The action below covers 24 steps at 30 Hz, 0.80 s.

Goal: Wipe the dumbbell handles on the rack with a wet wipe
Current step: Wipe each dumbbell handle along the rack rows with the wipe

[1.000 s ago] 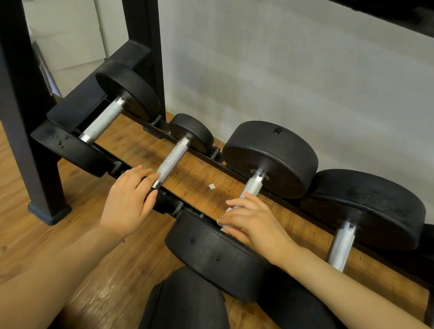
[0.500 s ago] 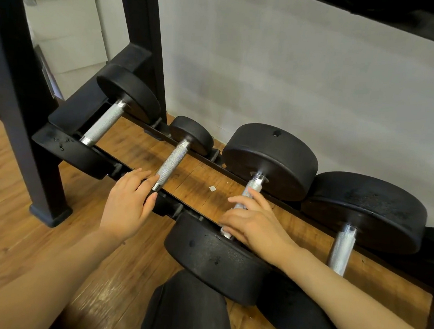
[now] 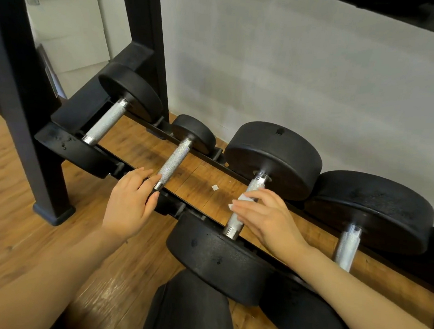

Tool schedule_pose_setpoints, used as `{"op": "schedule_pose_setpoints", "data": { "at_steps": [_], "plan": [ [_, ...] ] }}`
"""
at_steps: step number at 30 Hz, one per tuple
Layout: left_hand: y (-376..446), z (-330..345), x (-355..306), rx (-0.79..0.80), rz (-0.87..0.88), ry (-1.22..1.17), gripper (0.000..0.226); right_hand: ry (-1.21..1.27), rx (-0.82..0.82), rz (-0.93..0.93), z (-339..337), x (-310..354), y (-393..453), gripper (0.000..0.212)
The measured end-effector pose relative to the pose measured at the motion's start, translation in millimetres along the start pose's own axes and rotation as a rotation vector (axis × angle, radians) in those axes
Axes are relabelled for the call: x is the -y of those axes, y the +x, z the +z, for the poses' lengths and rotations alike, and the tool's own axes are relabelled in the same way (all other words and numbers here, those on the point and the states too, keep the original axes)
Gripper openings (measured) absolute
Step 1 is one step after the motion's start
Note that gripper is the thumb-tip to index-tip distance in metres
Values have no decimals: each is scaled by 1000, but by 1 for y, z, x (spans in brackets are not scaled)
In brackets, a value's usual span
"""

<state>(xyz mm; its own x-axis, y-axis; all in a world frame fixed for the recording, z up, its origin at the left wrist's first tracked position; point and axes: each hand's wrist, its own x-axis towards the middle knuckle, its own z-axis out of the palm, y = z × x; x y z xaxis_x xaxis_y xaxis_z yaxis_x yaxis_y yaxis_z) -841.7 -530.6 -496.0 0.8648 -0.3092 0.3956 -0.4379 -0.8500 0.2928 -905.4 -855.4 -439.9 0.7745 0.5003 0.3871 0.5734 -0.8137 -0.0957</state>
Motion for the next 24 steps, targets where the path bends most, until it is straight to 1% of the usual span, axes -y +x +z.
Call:
{"op": "schedule_pose_setpoints", "data": {
  "at_steps": [2, 4, 5, 6, 8, 10, 11, 13, 16, 19, 22, 24],
  "plan": [
    [0, 0, -1, -2, 0, 0, 48, 50, 48, -38, -3, 10, -4, 33],
    [0, 0, -1, -4, -1, -2, 48, 71, 63, -110, -6, 16, -3, 30],
    [0, 0, -1, -5, -2, -2, 48, 64, 60, -114, -6, 15, -1, 29],
    [0, 0, -1, -3, -3, -3, 48, 57, 46, -89, -6, 12, 0, 29],
    [0, 0, -1, -1, -4, -4, 48, 46, 10, 18, -5, 4, 0, 29],
    [1, 0, -1, -3, -5, -4, 48, 59, 16, 100, -3, 2, -4, 31],
    [0, 0, -1, -3, -5, -4, 48, 68, 29, 93, -3, 4, -5, 31],
    [0, 0, -1, -7, -1, -3, 47, 81, 54, 15, -3, 9, -5, 29],
    [0, 0, 0, -8, 11, 2, 48, 99, 41, -54, -6, 14, 0, 28],
    [1, 0, -1, -10, 12, 6, 48, 160, 37, -29, -5, 11, -1, 29],
    [1, 1, 0, -12, 11, 3, 47, 312, 61, 59, -4, 9, -5, 33],
    [0, 2, 2, -7, 14, 4, 47, 338, 72, 79, -4, 9, -5, 40]
  ]
}}
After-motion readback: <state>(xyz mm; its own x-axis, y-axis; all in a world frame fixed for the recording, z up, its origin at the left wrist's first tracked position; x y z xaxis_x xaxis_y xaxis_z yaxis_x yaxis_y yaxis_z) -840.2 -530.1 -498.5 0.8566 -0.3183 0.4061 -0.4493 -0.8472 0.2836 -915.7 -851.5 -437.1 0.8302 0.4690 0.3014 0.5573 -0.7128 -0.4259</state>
